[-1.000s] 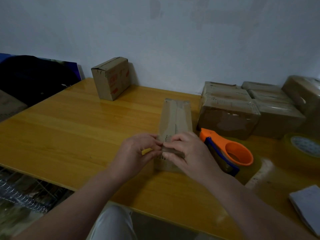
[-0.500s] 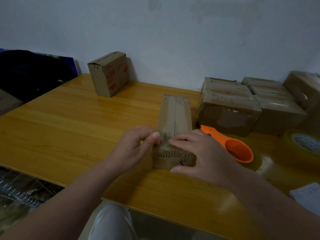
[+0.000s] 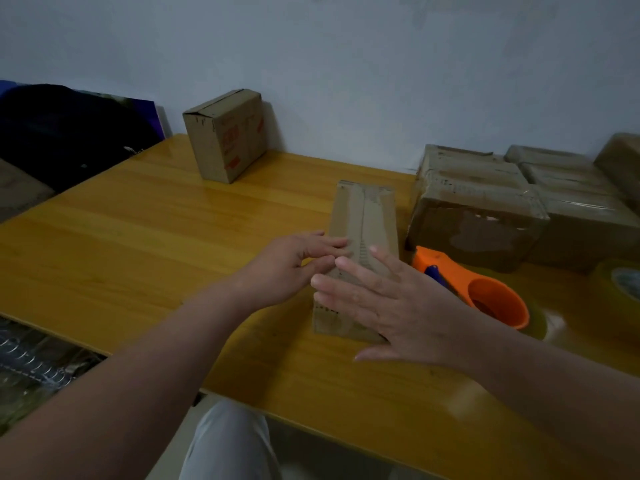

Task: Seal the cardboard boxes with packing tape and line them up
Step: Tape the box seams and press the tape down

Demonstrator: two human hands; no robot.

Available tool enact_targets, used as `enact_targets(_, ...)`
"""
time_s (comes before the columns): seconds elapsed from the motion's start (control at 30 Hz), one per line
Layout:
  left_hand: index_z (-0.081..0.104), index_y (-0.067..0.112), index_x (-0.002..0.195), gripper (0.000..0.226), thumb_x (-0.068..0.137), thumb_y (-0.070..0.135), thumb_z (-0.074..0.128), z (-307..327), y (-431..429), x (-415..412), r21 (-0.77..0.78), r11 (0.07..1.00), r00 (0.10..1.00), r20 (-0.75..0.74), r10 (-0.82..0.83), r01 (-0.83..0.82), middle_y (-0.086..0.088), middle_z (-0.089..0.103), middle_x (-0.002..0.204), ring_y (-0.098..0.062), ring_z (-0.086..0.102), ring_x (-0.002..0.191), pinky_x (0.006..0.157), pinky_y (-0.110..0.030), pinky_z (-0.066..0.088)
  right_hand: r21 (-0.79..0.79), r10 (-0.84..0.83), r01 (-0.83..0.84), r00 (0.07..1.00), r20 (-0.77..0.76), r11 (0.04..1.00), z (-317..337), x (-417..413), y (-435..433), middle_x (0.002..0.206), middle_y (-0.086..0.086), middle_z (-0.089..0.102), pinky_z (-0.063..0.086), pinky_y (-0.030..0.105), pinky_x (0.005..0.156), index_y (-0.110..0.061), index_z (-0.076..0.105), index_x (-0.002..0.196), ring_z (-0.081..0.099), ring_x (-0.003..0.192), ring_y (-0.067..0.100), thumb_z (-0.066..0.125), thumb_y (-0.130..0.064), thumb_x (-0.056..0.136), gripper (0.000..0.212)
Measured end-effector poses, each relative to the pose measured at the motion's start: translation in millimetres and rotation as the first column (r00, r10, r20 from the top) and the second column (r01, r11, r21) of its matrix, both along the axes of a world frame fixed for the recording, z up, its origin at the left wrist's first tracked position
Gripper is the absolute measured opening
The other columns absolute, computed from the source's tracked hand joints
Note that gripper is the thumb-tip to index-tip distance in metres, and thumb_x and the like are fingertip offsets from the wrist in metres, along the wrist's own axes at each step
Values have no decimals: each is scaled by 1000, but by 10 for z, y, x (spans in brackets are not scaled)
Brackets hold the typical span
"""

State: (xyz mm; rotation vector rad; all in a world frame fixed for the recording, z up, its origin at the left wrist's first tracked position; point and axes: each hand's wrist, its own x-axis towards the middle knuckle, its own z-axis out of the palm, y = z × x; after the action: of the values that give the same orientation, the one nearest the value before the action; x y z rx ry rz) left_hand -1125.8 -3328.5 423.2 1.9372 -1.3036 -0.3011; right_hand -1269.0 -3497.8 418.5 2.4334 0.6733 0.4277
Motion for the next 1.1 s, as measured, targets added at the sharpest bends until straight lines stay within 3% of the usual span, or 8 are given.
enact_targets(0.1,60,25,125,30,97,19,51,-24,-1,10,1,1000,1000,7,-10,10,14,49,138,-3,29,137,103,-2,19,-138,11,4,994,108,990,-28,34,-10,159,2,-2,-1,49,116,-11,-4,152,4,146,29,31,-75,85,99)
enact_targets(0.2,61,24,125,30,97,20,50,-25,-3,12,7,1000,1000,4,-7,7,12,50,139,-5,29,138,111,-18,22,-260,2,39,988,154,965,-61,38,-30,160,3,0,-4,50,116,-11,-6,152,-12,146,34,24,-75,85,98)
enact_targets(0.3,60,26,125,30,98,20,50,-10,2,-1,11,1000,1000,30,-5,5,16,49,138,-6,30,139,113,-25,23,-331,8,56,982,189,942,-71,41,-32,159,3,-1,-5,50,115,-10,-7,152,-10,145,32,19,-76,84,98)
enact_targets(0.43,60,23,126,30,98,19,50,-5,0,-4,15,1000,999,42,3,-4,13,49,139,-6,29,138,111,-21,23,-344,25,36,985,172,938,-64,37,-27,159,2,-2,-10,50,115,-8,-10,151,-7,146,30,23,-78,82,104)
enact_targets(0.53,61,23,126,30,97,20,51,-3,-3,-7,15,1000,999,42,3,-3,15,49,137,-6,29,139,111,-20,22,-358,32,6,995,100,934,-84,-17,-25,157,5,3,-16,48,116,-10,-2,151,-7,144,21,29,-80,81,104)
enact_targets(0.63,61,20,126,31,97,17,51,3,-3,-15,16,1000,999,47,6,-6,13,49,137,-6,28,138,109,-17,21,-330,28,0,996,81,944,-58,-45,4,158,6,4,-15,47,116,-9,2,151,-4,146,21,22,-76,84,97)
enact_targets(0.87,61,18,127,31,98,17,50,22,-10,-11,33,999,998,62,-12,10,6,50,140,-6,31,137,114,-21,22,-309,-15,57,990,138,949,-57,10,6,159,2,-6,-13,47,116,-10,-7,152,-17,145,30,19,-75,85,98)
enact_targets(1.1,60,22,127,31,97,18,51,34,-10,-36,45,999,998,59,8,-11,7,49,140,-8,29,138,115,-26,22,-277,-45,67,995,86,958,-49,-62,-8,159,2,-8,-11,46,116,-8,-15,151,-14,147,28,20,-74,84,101)
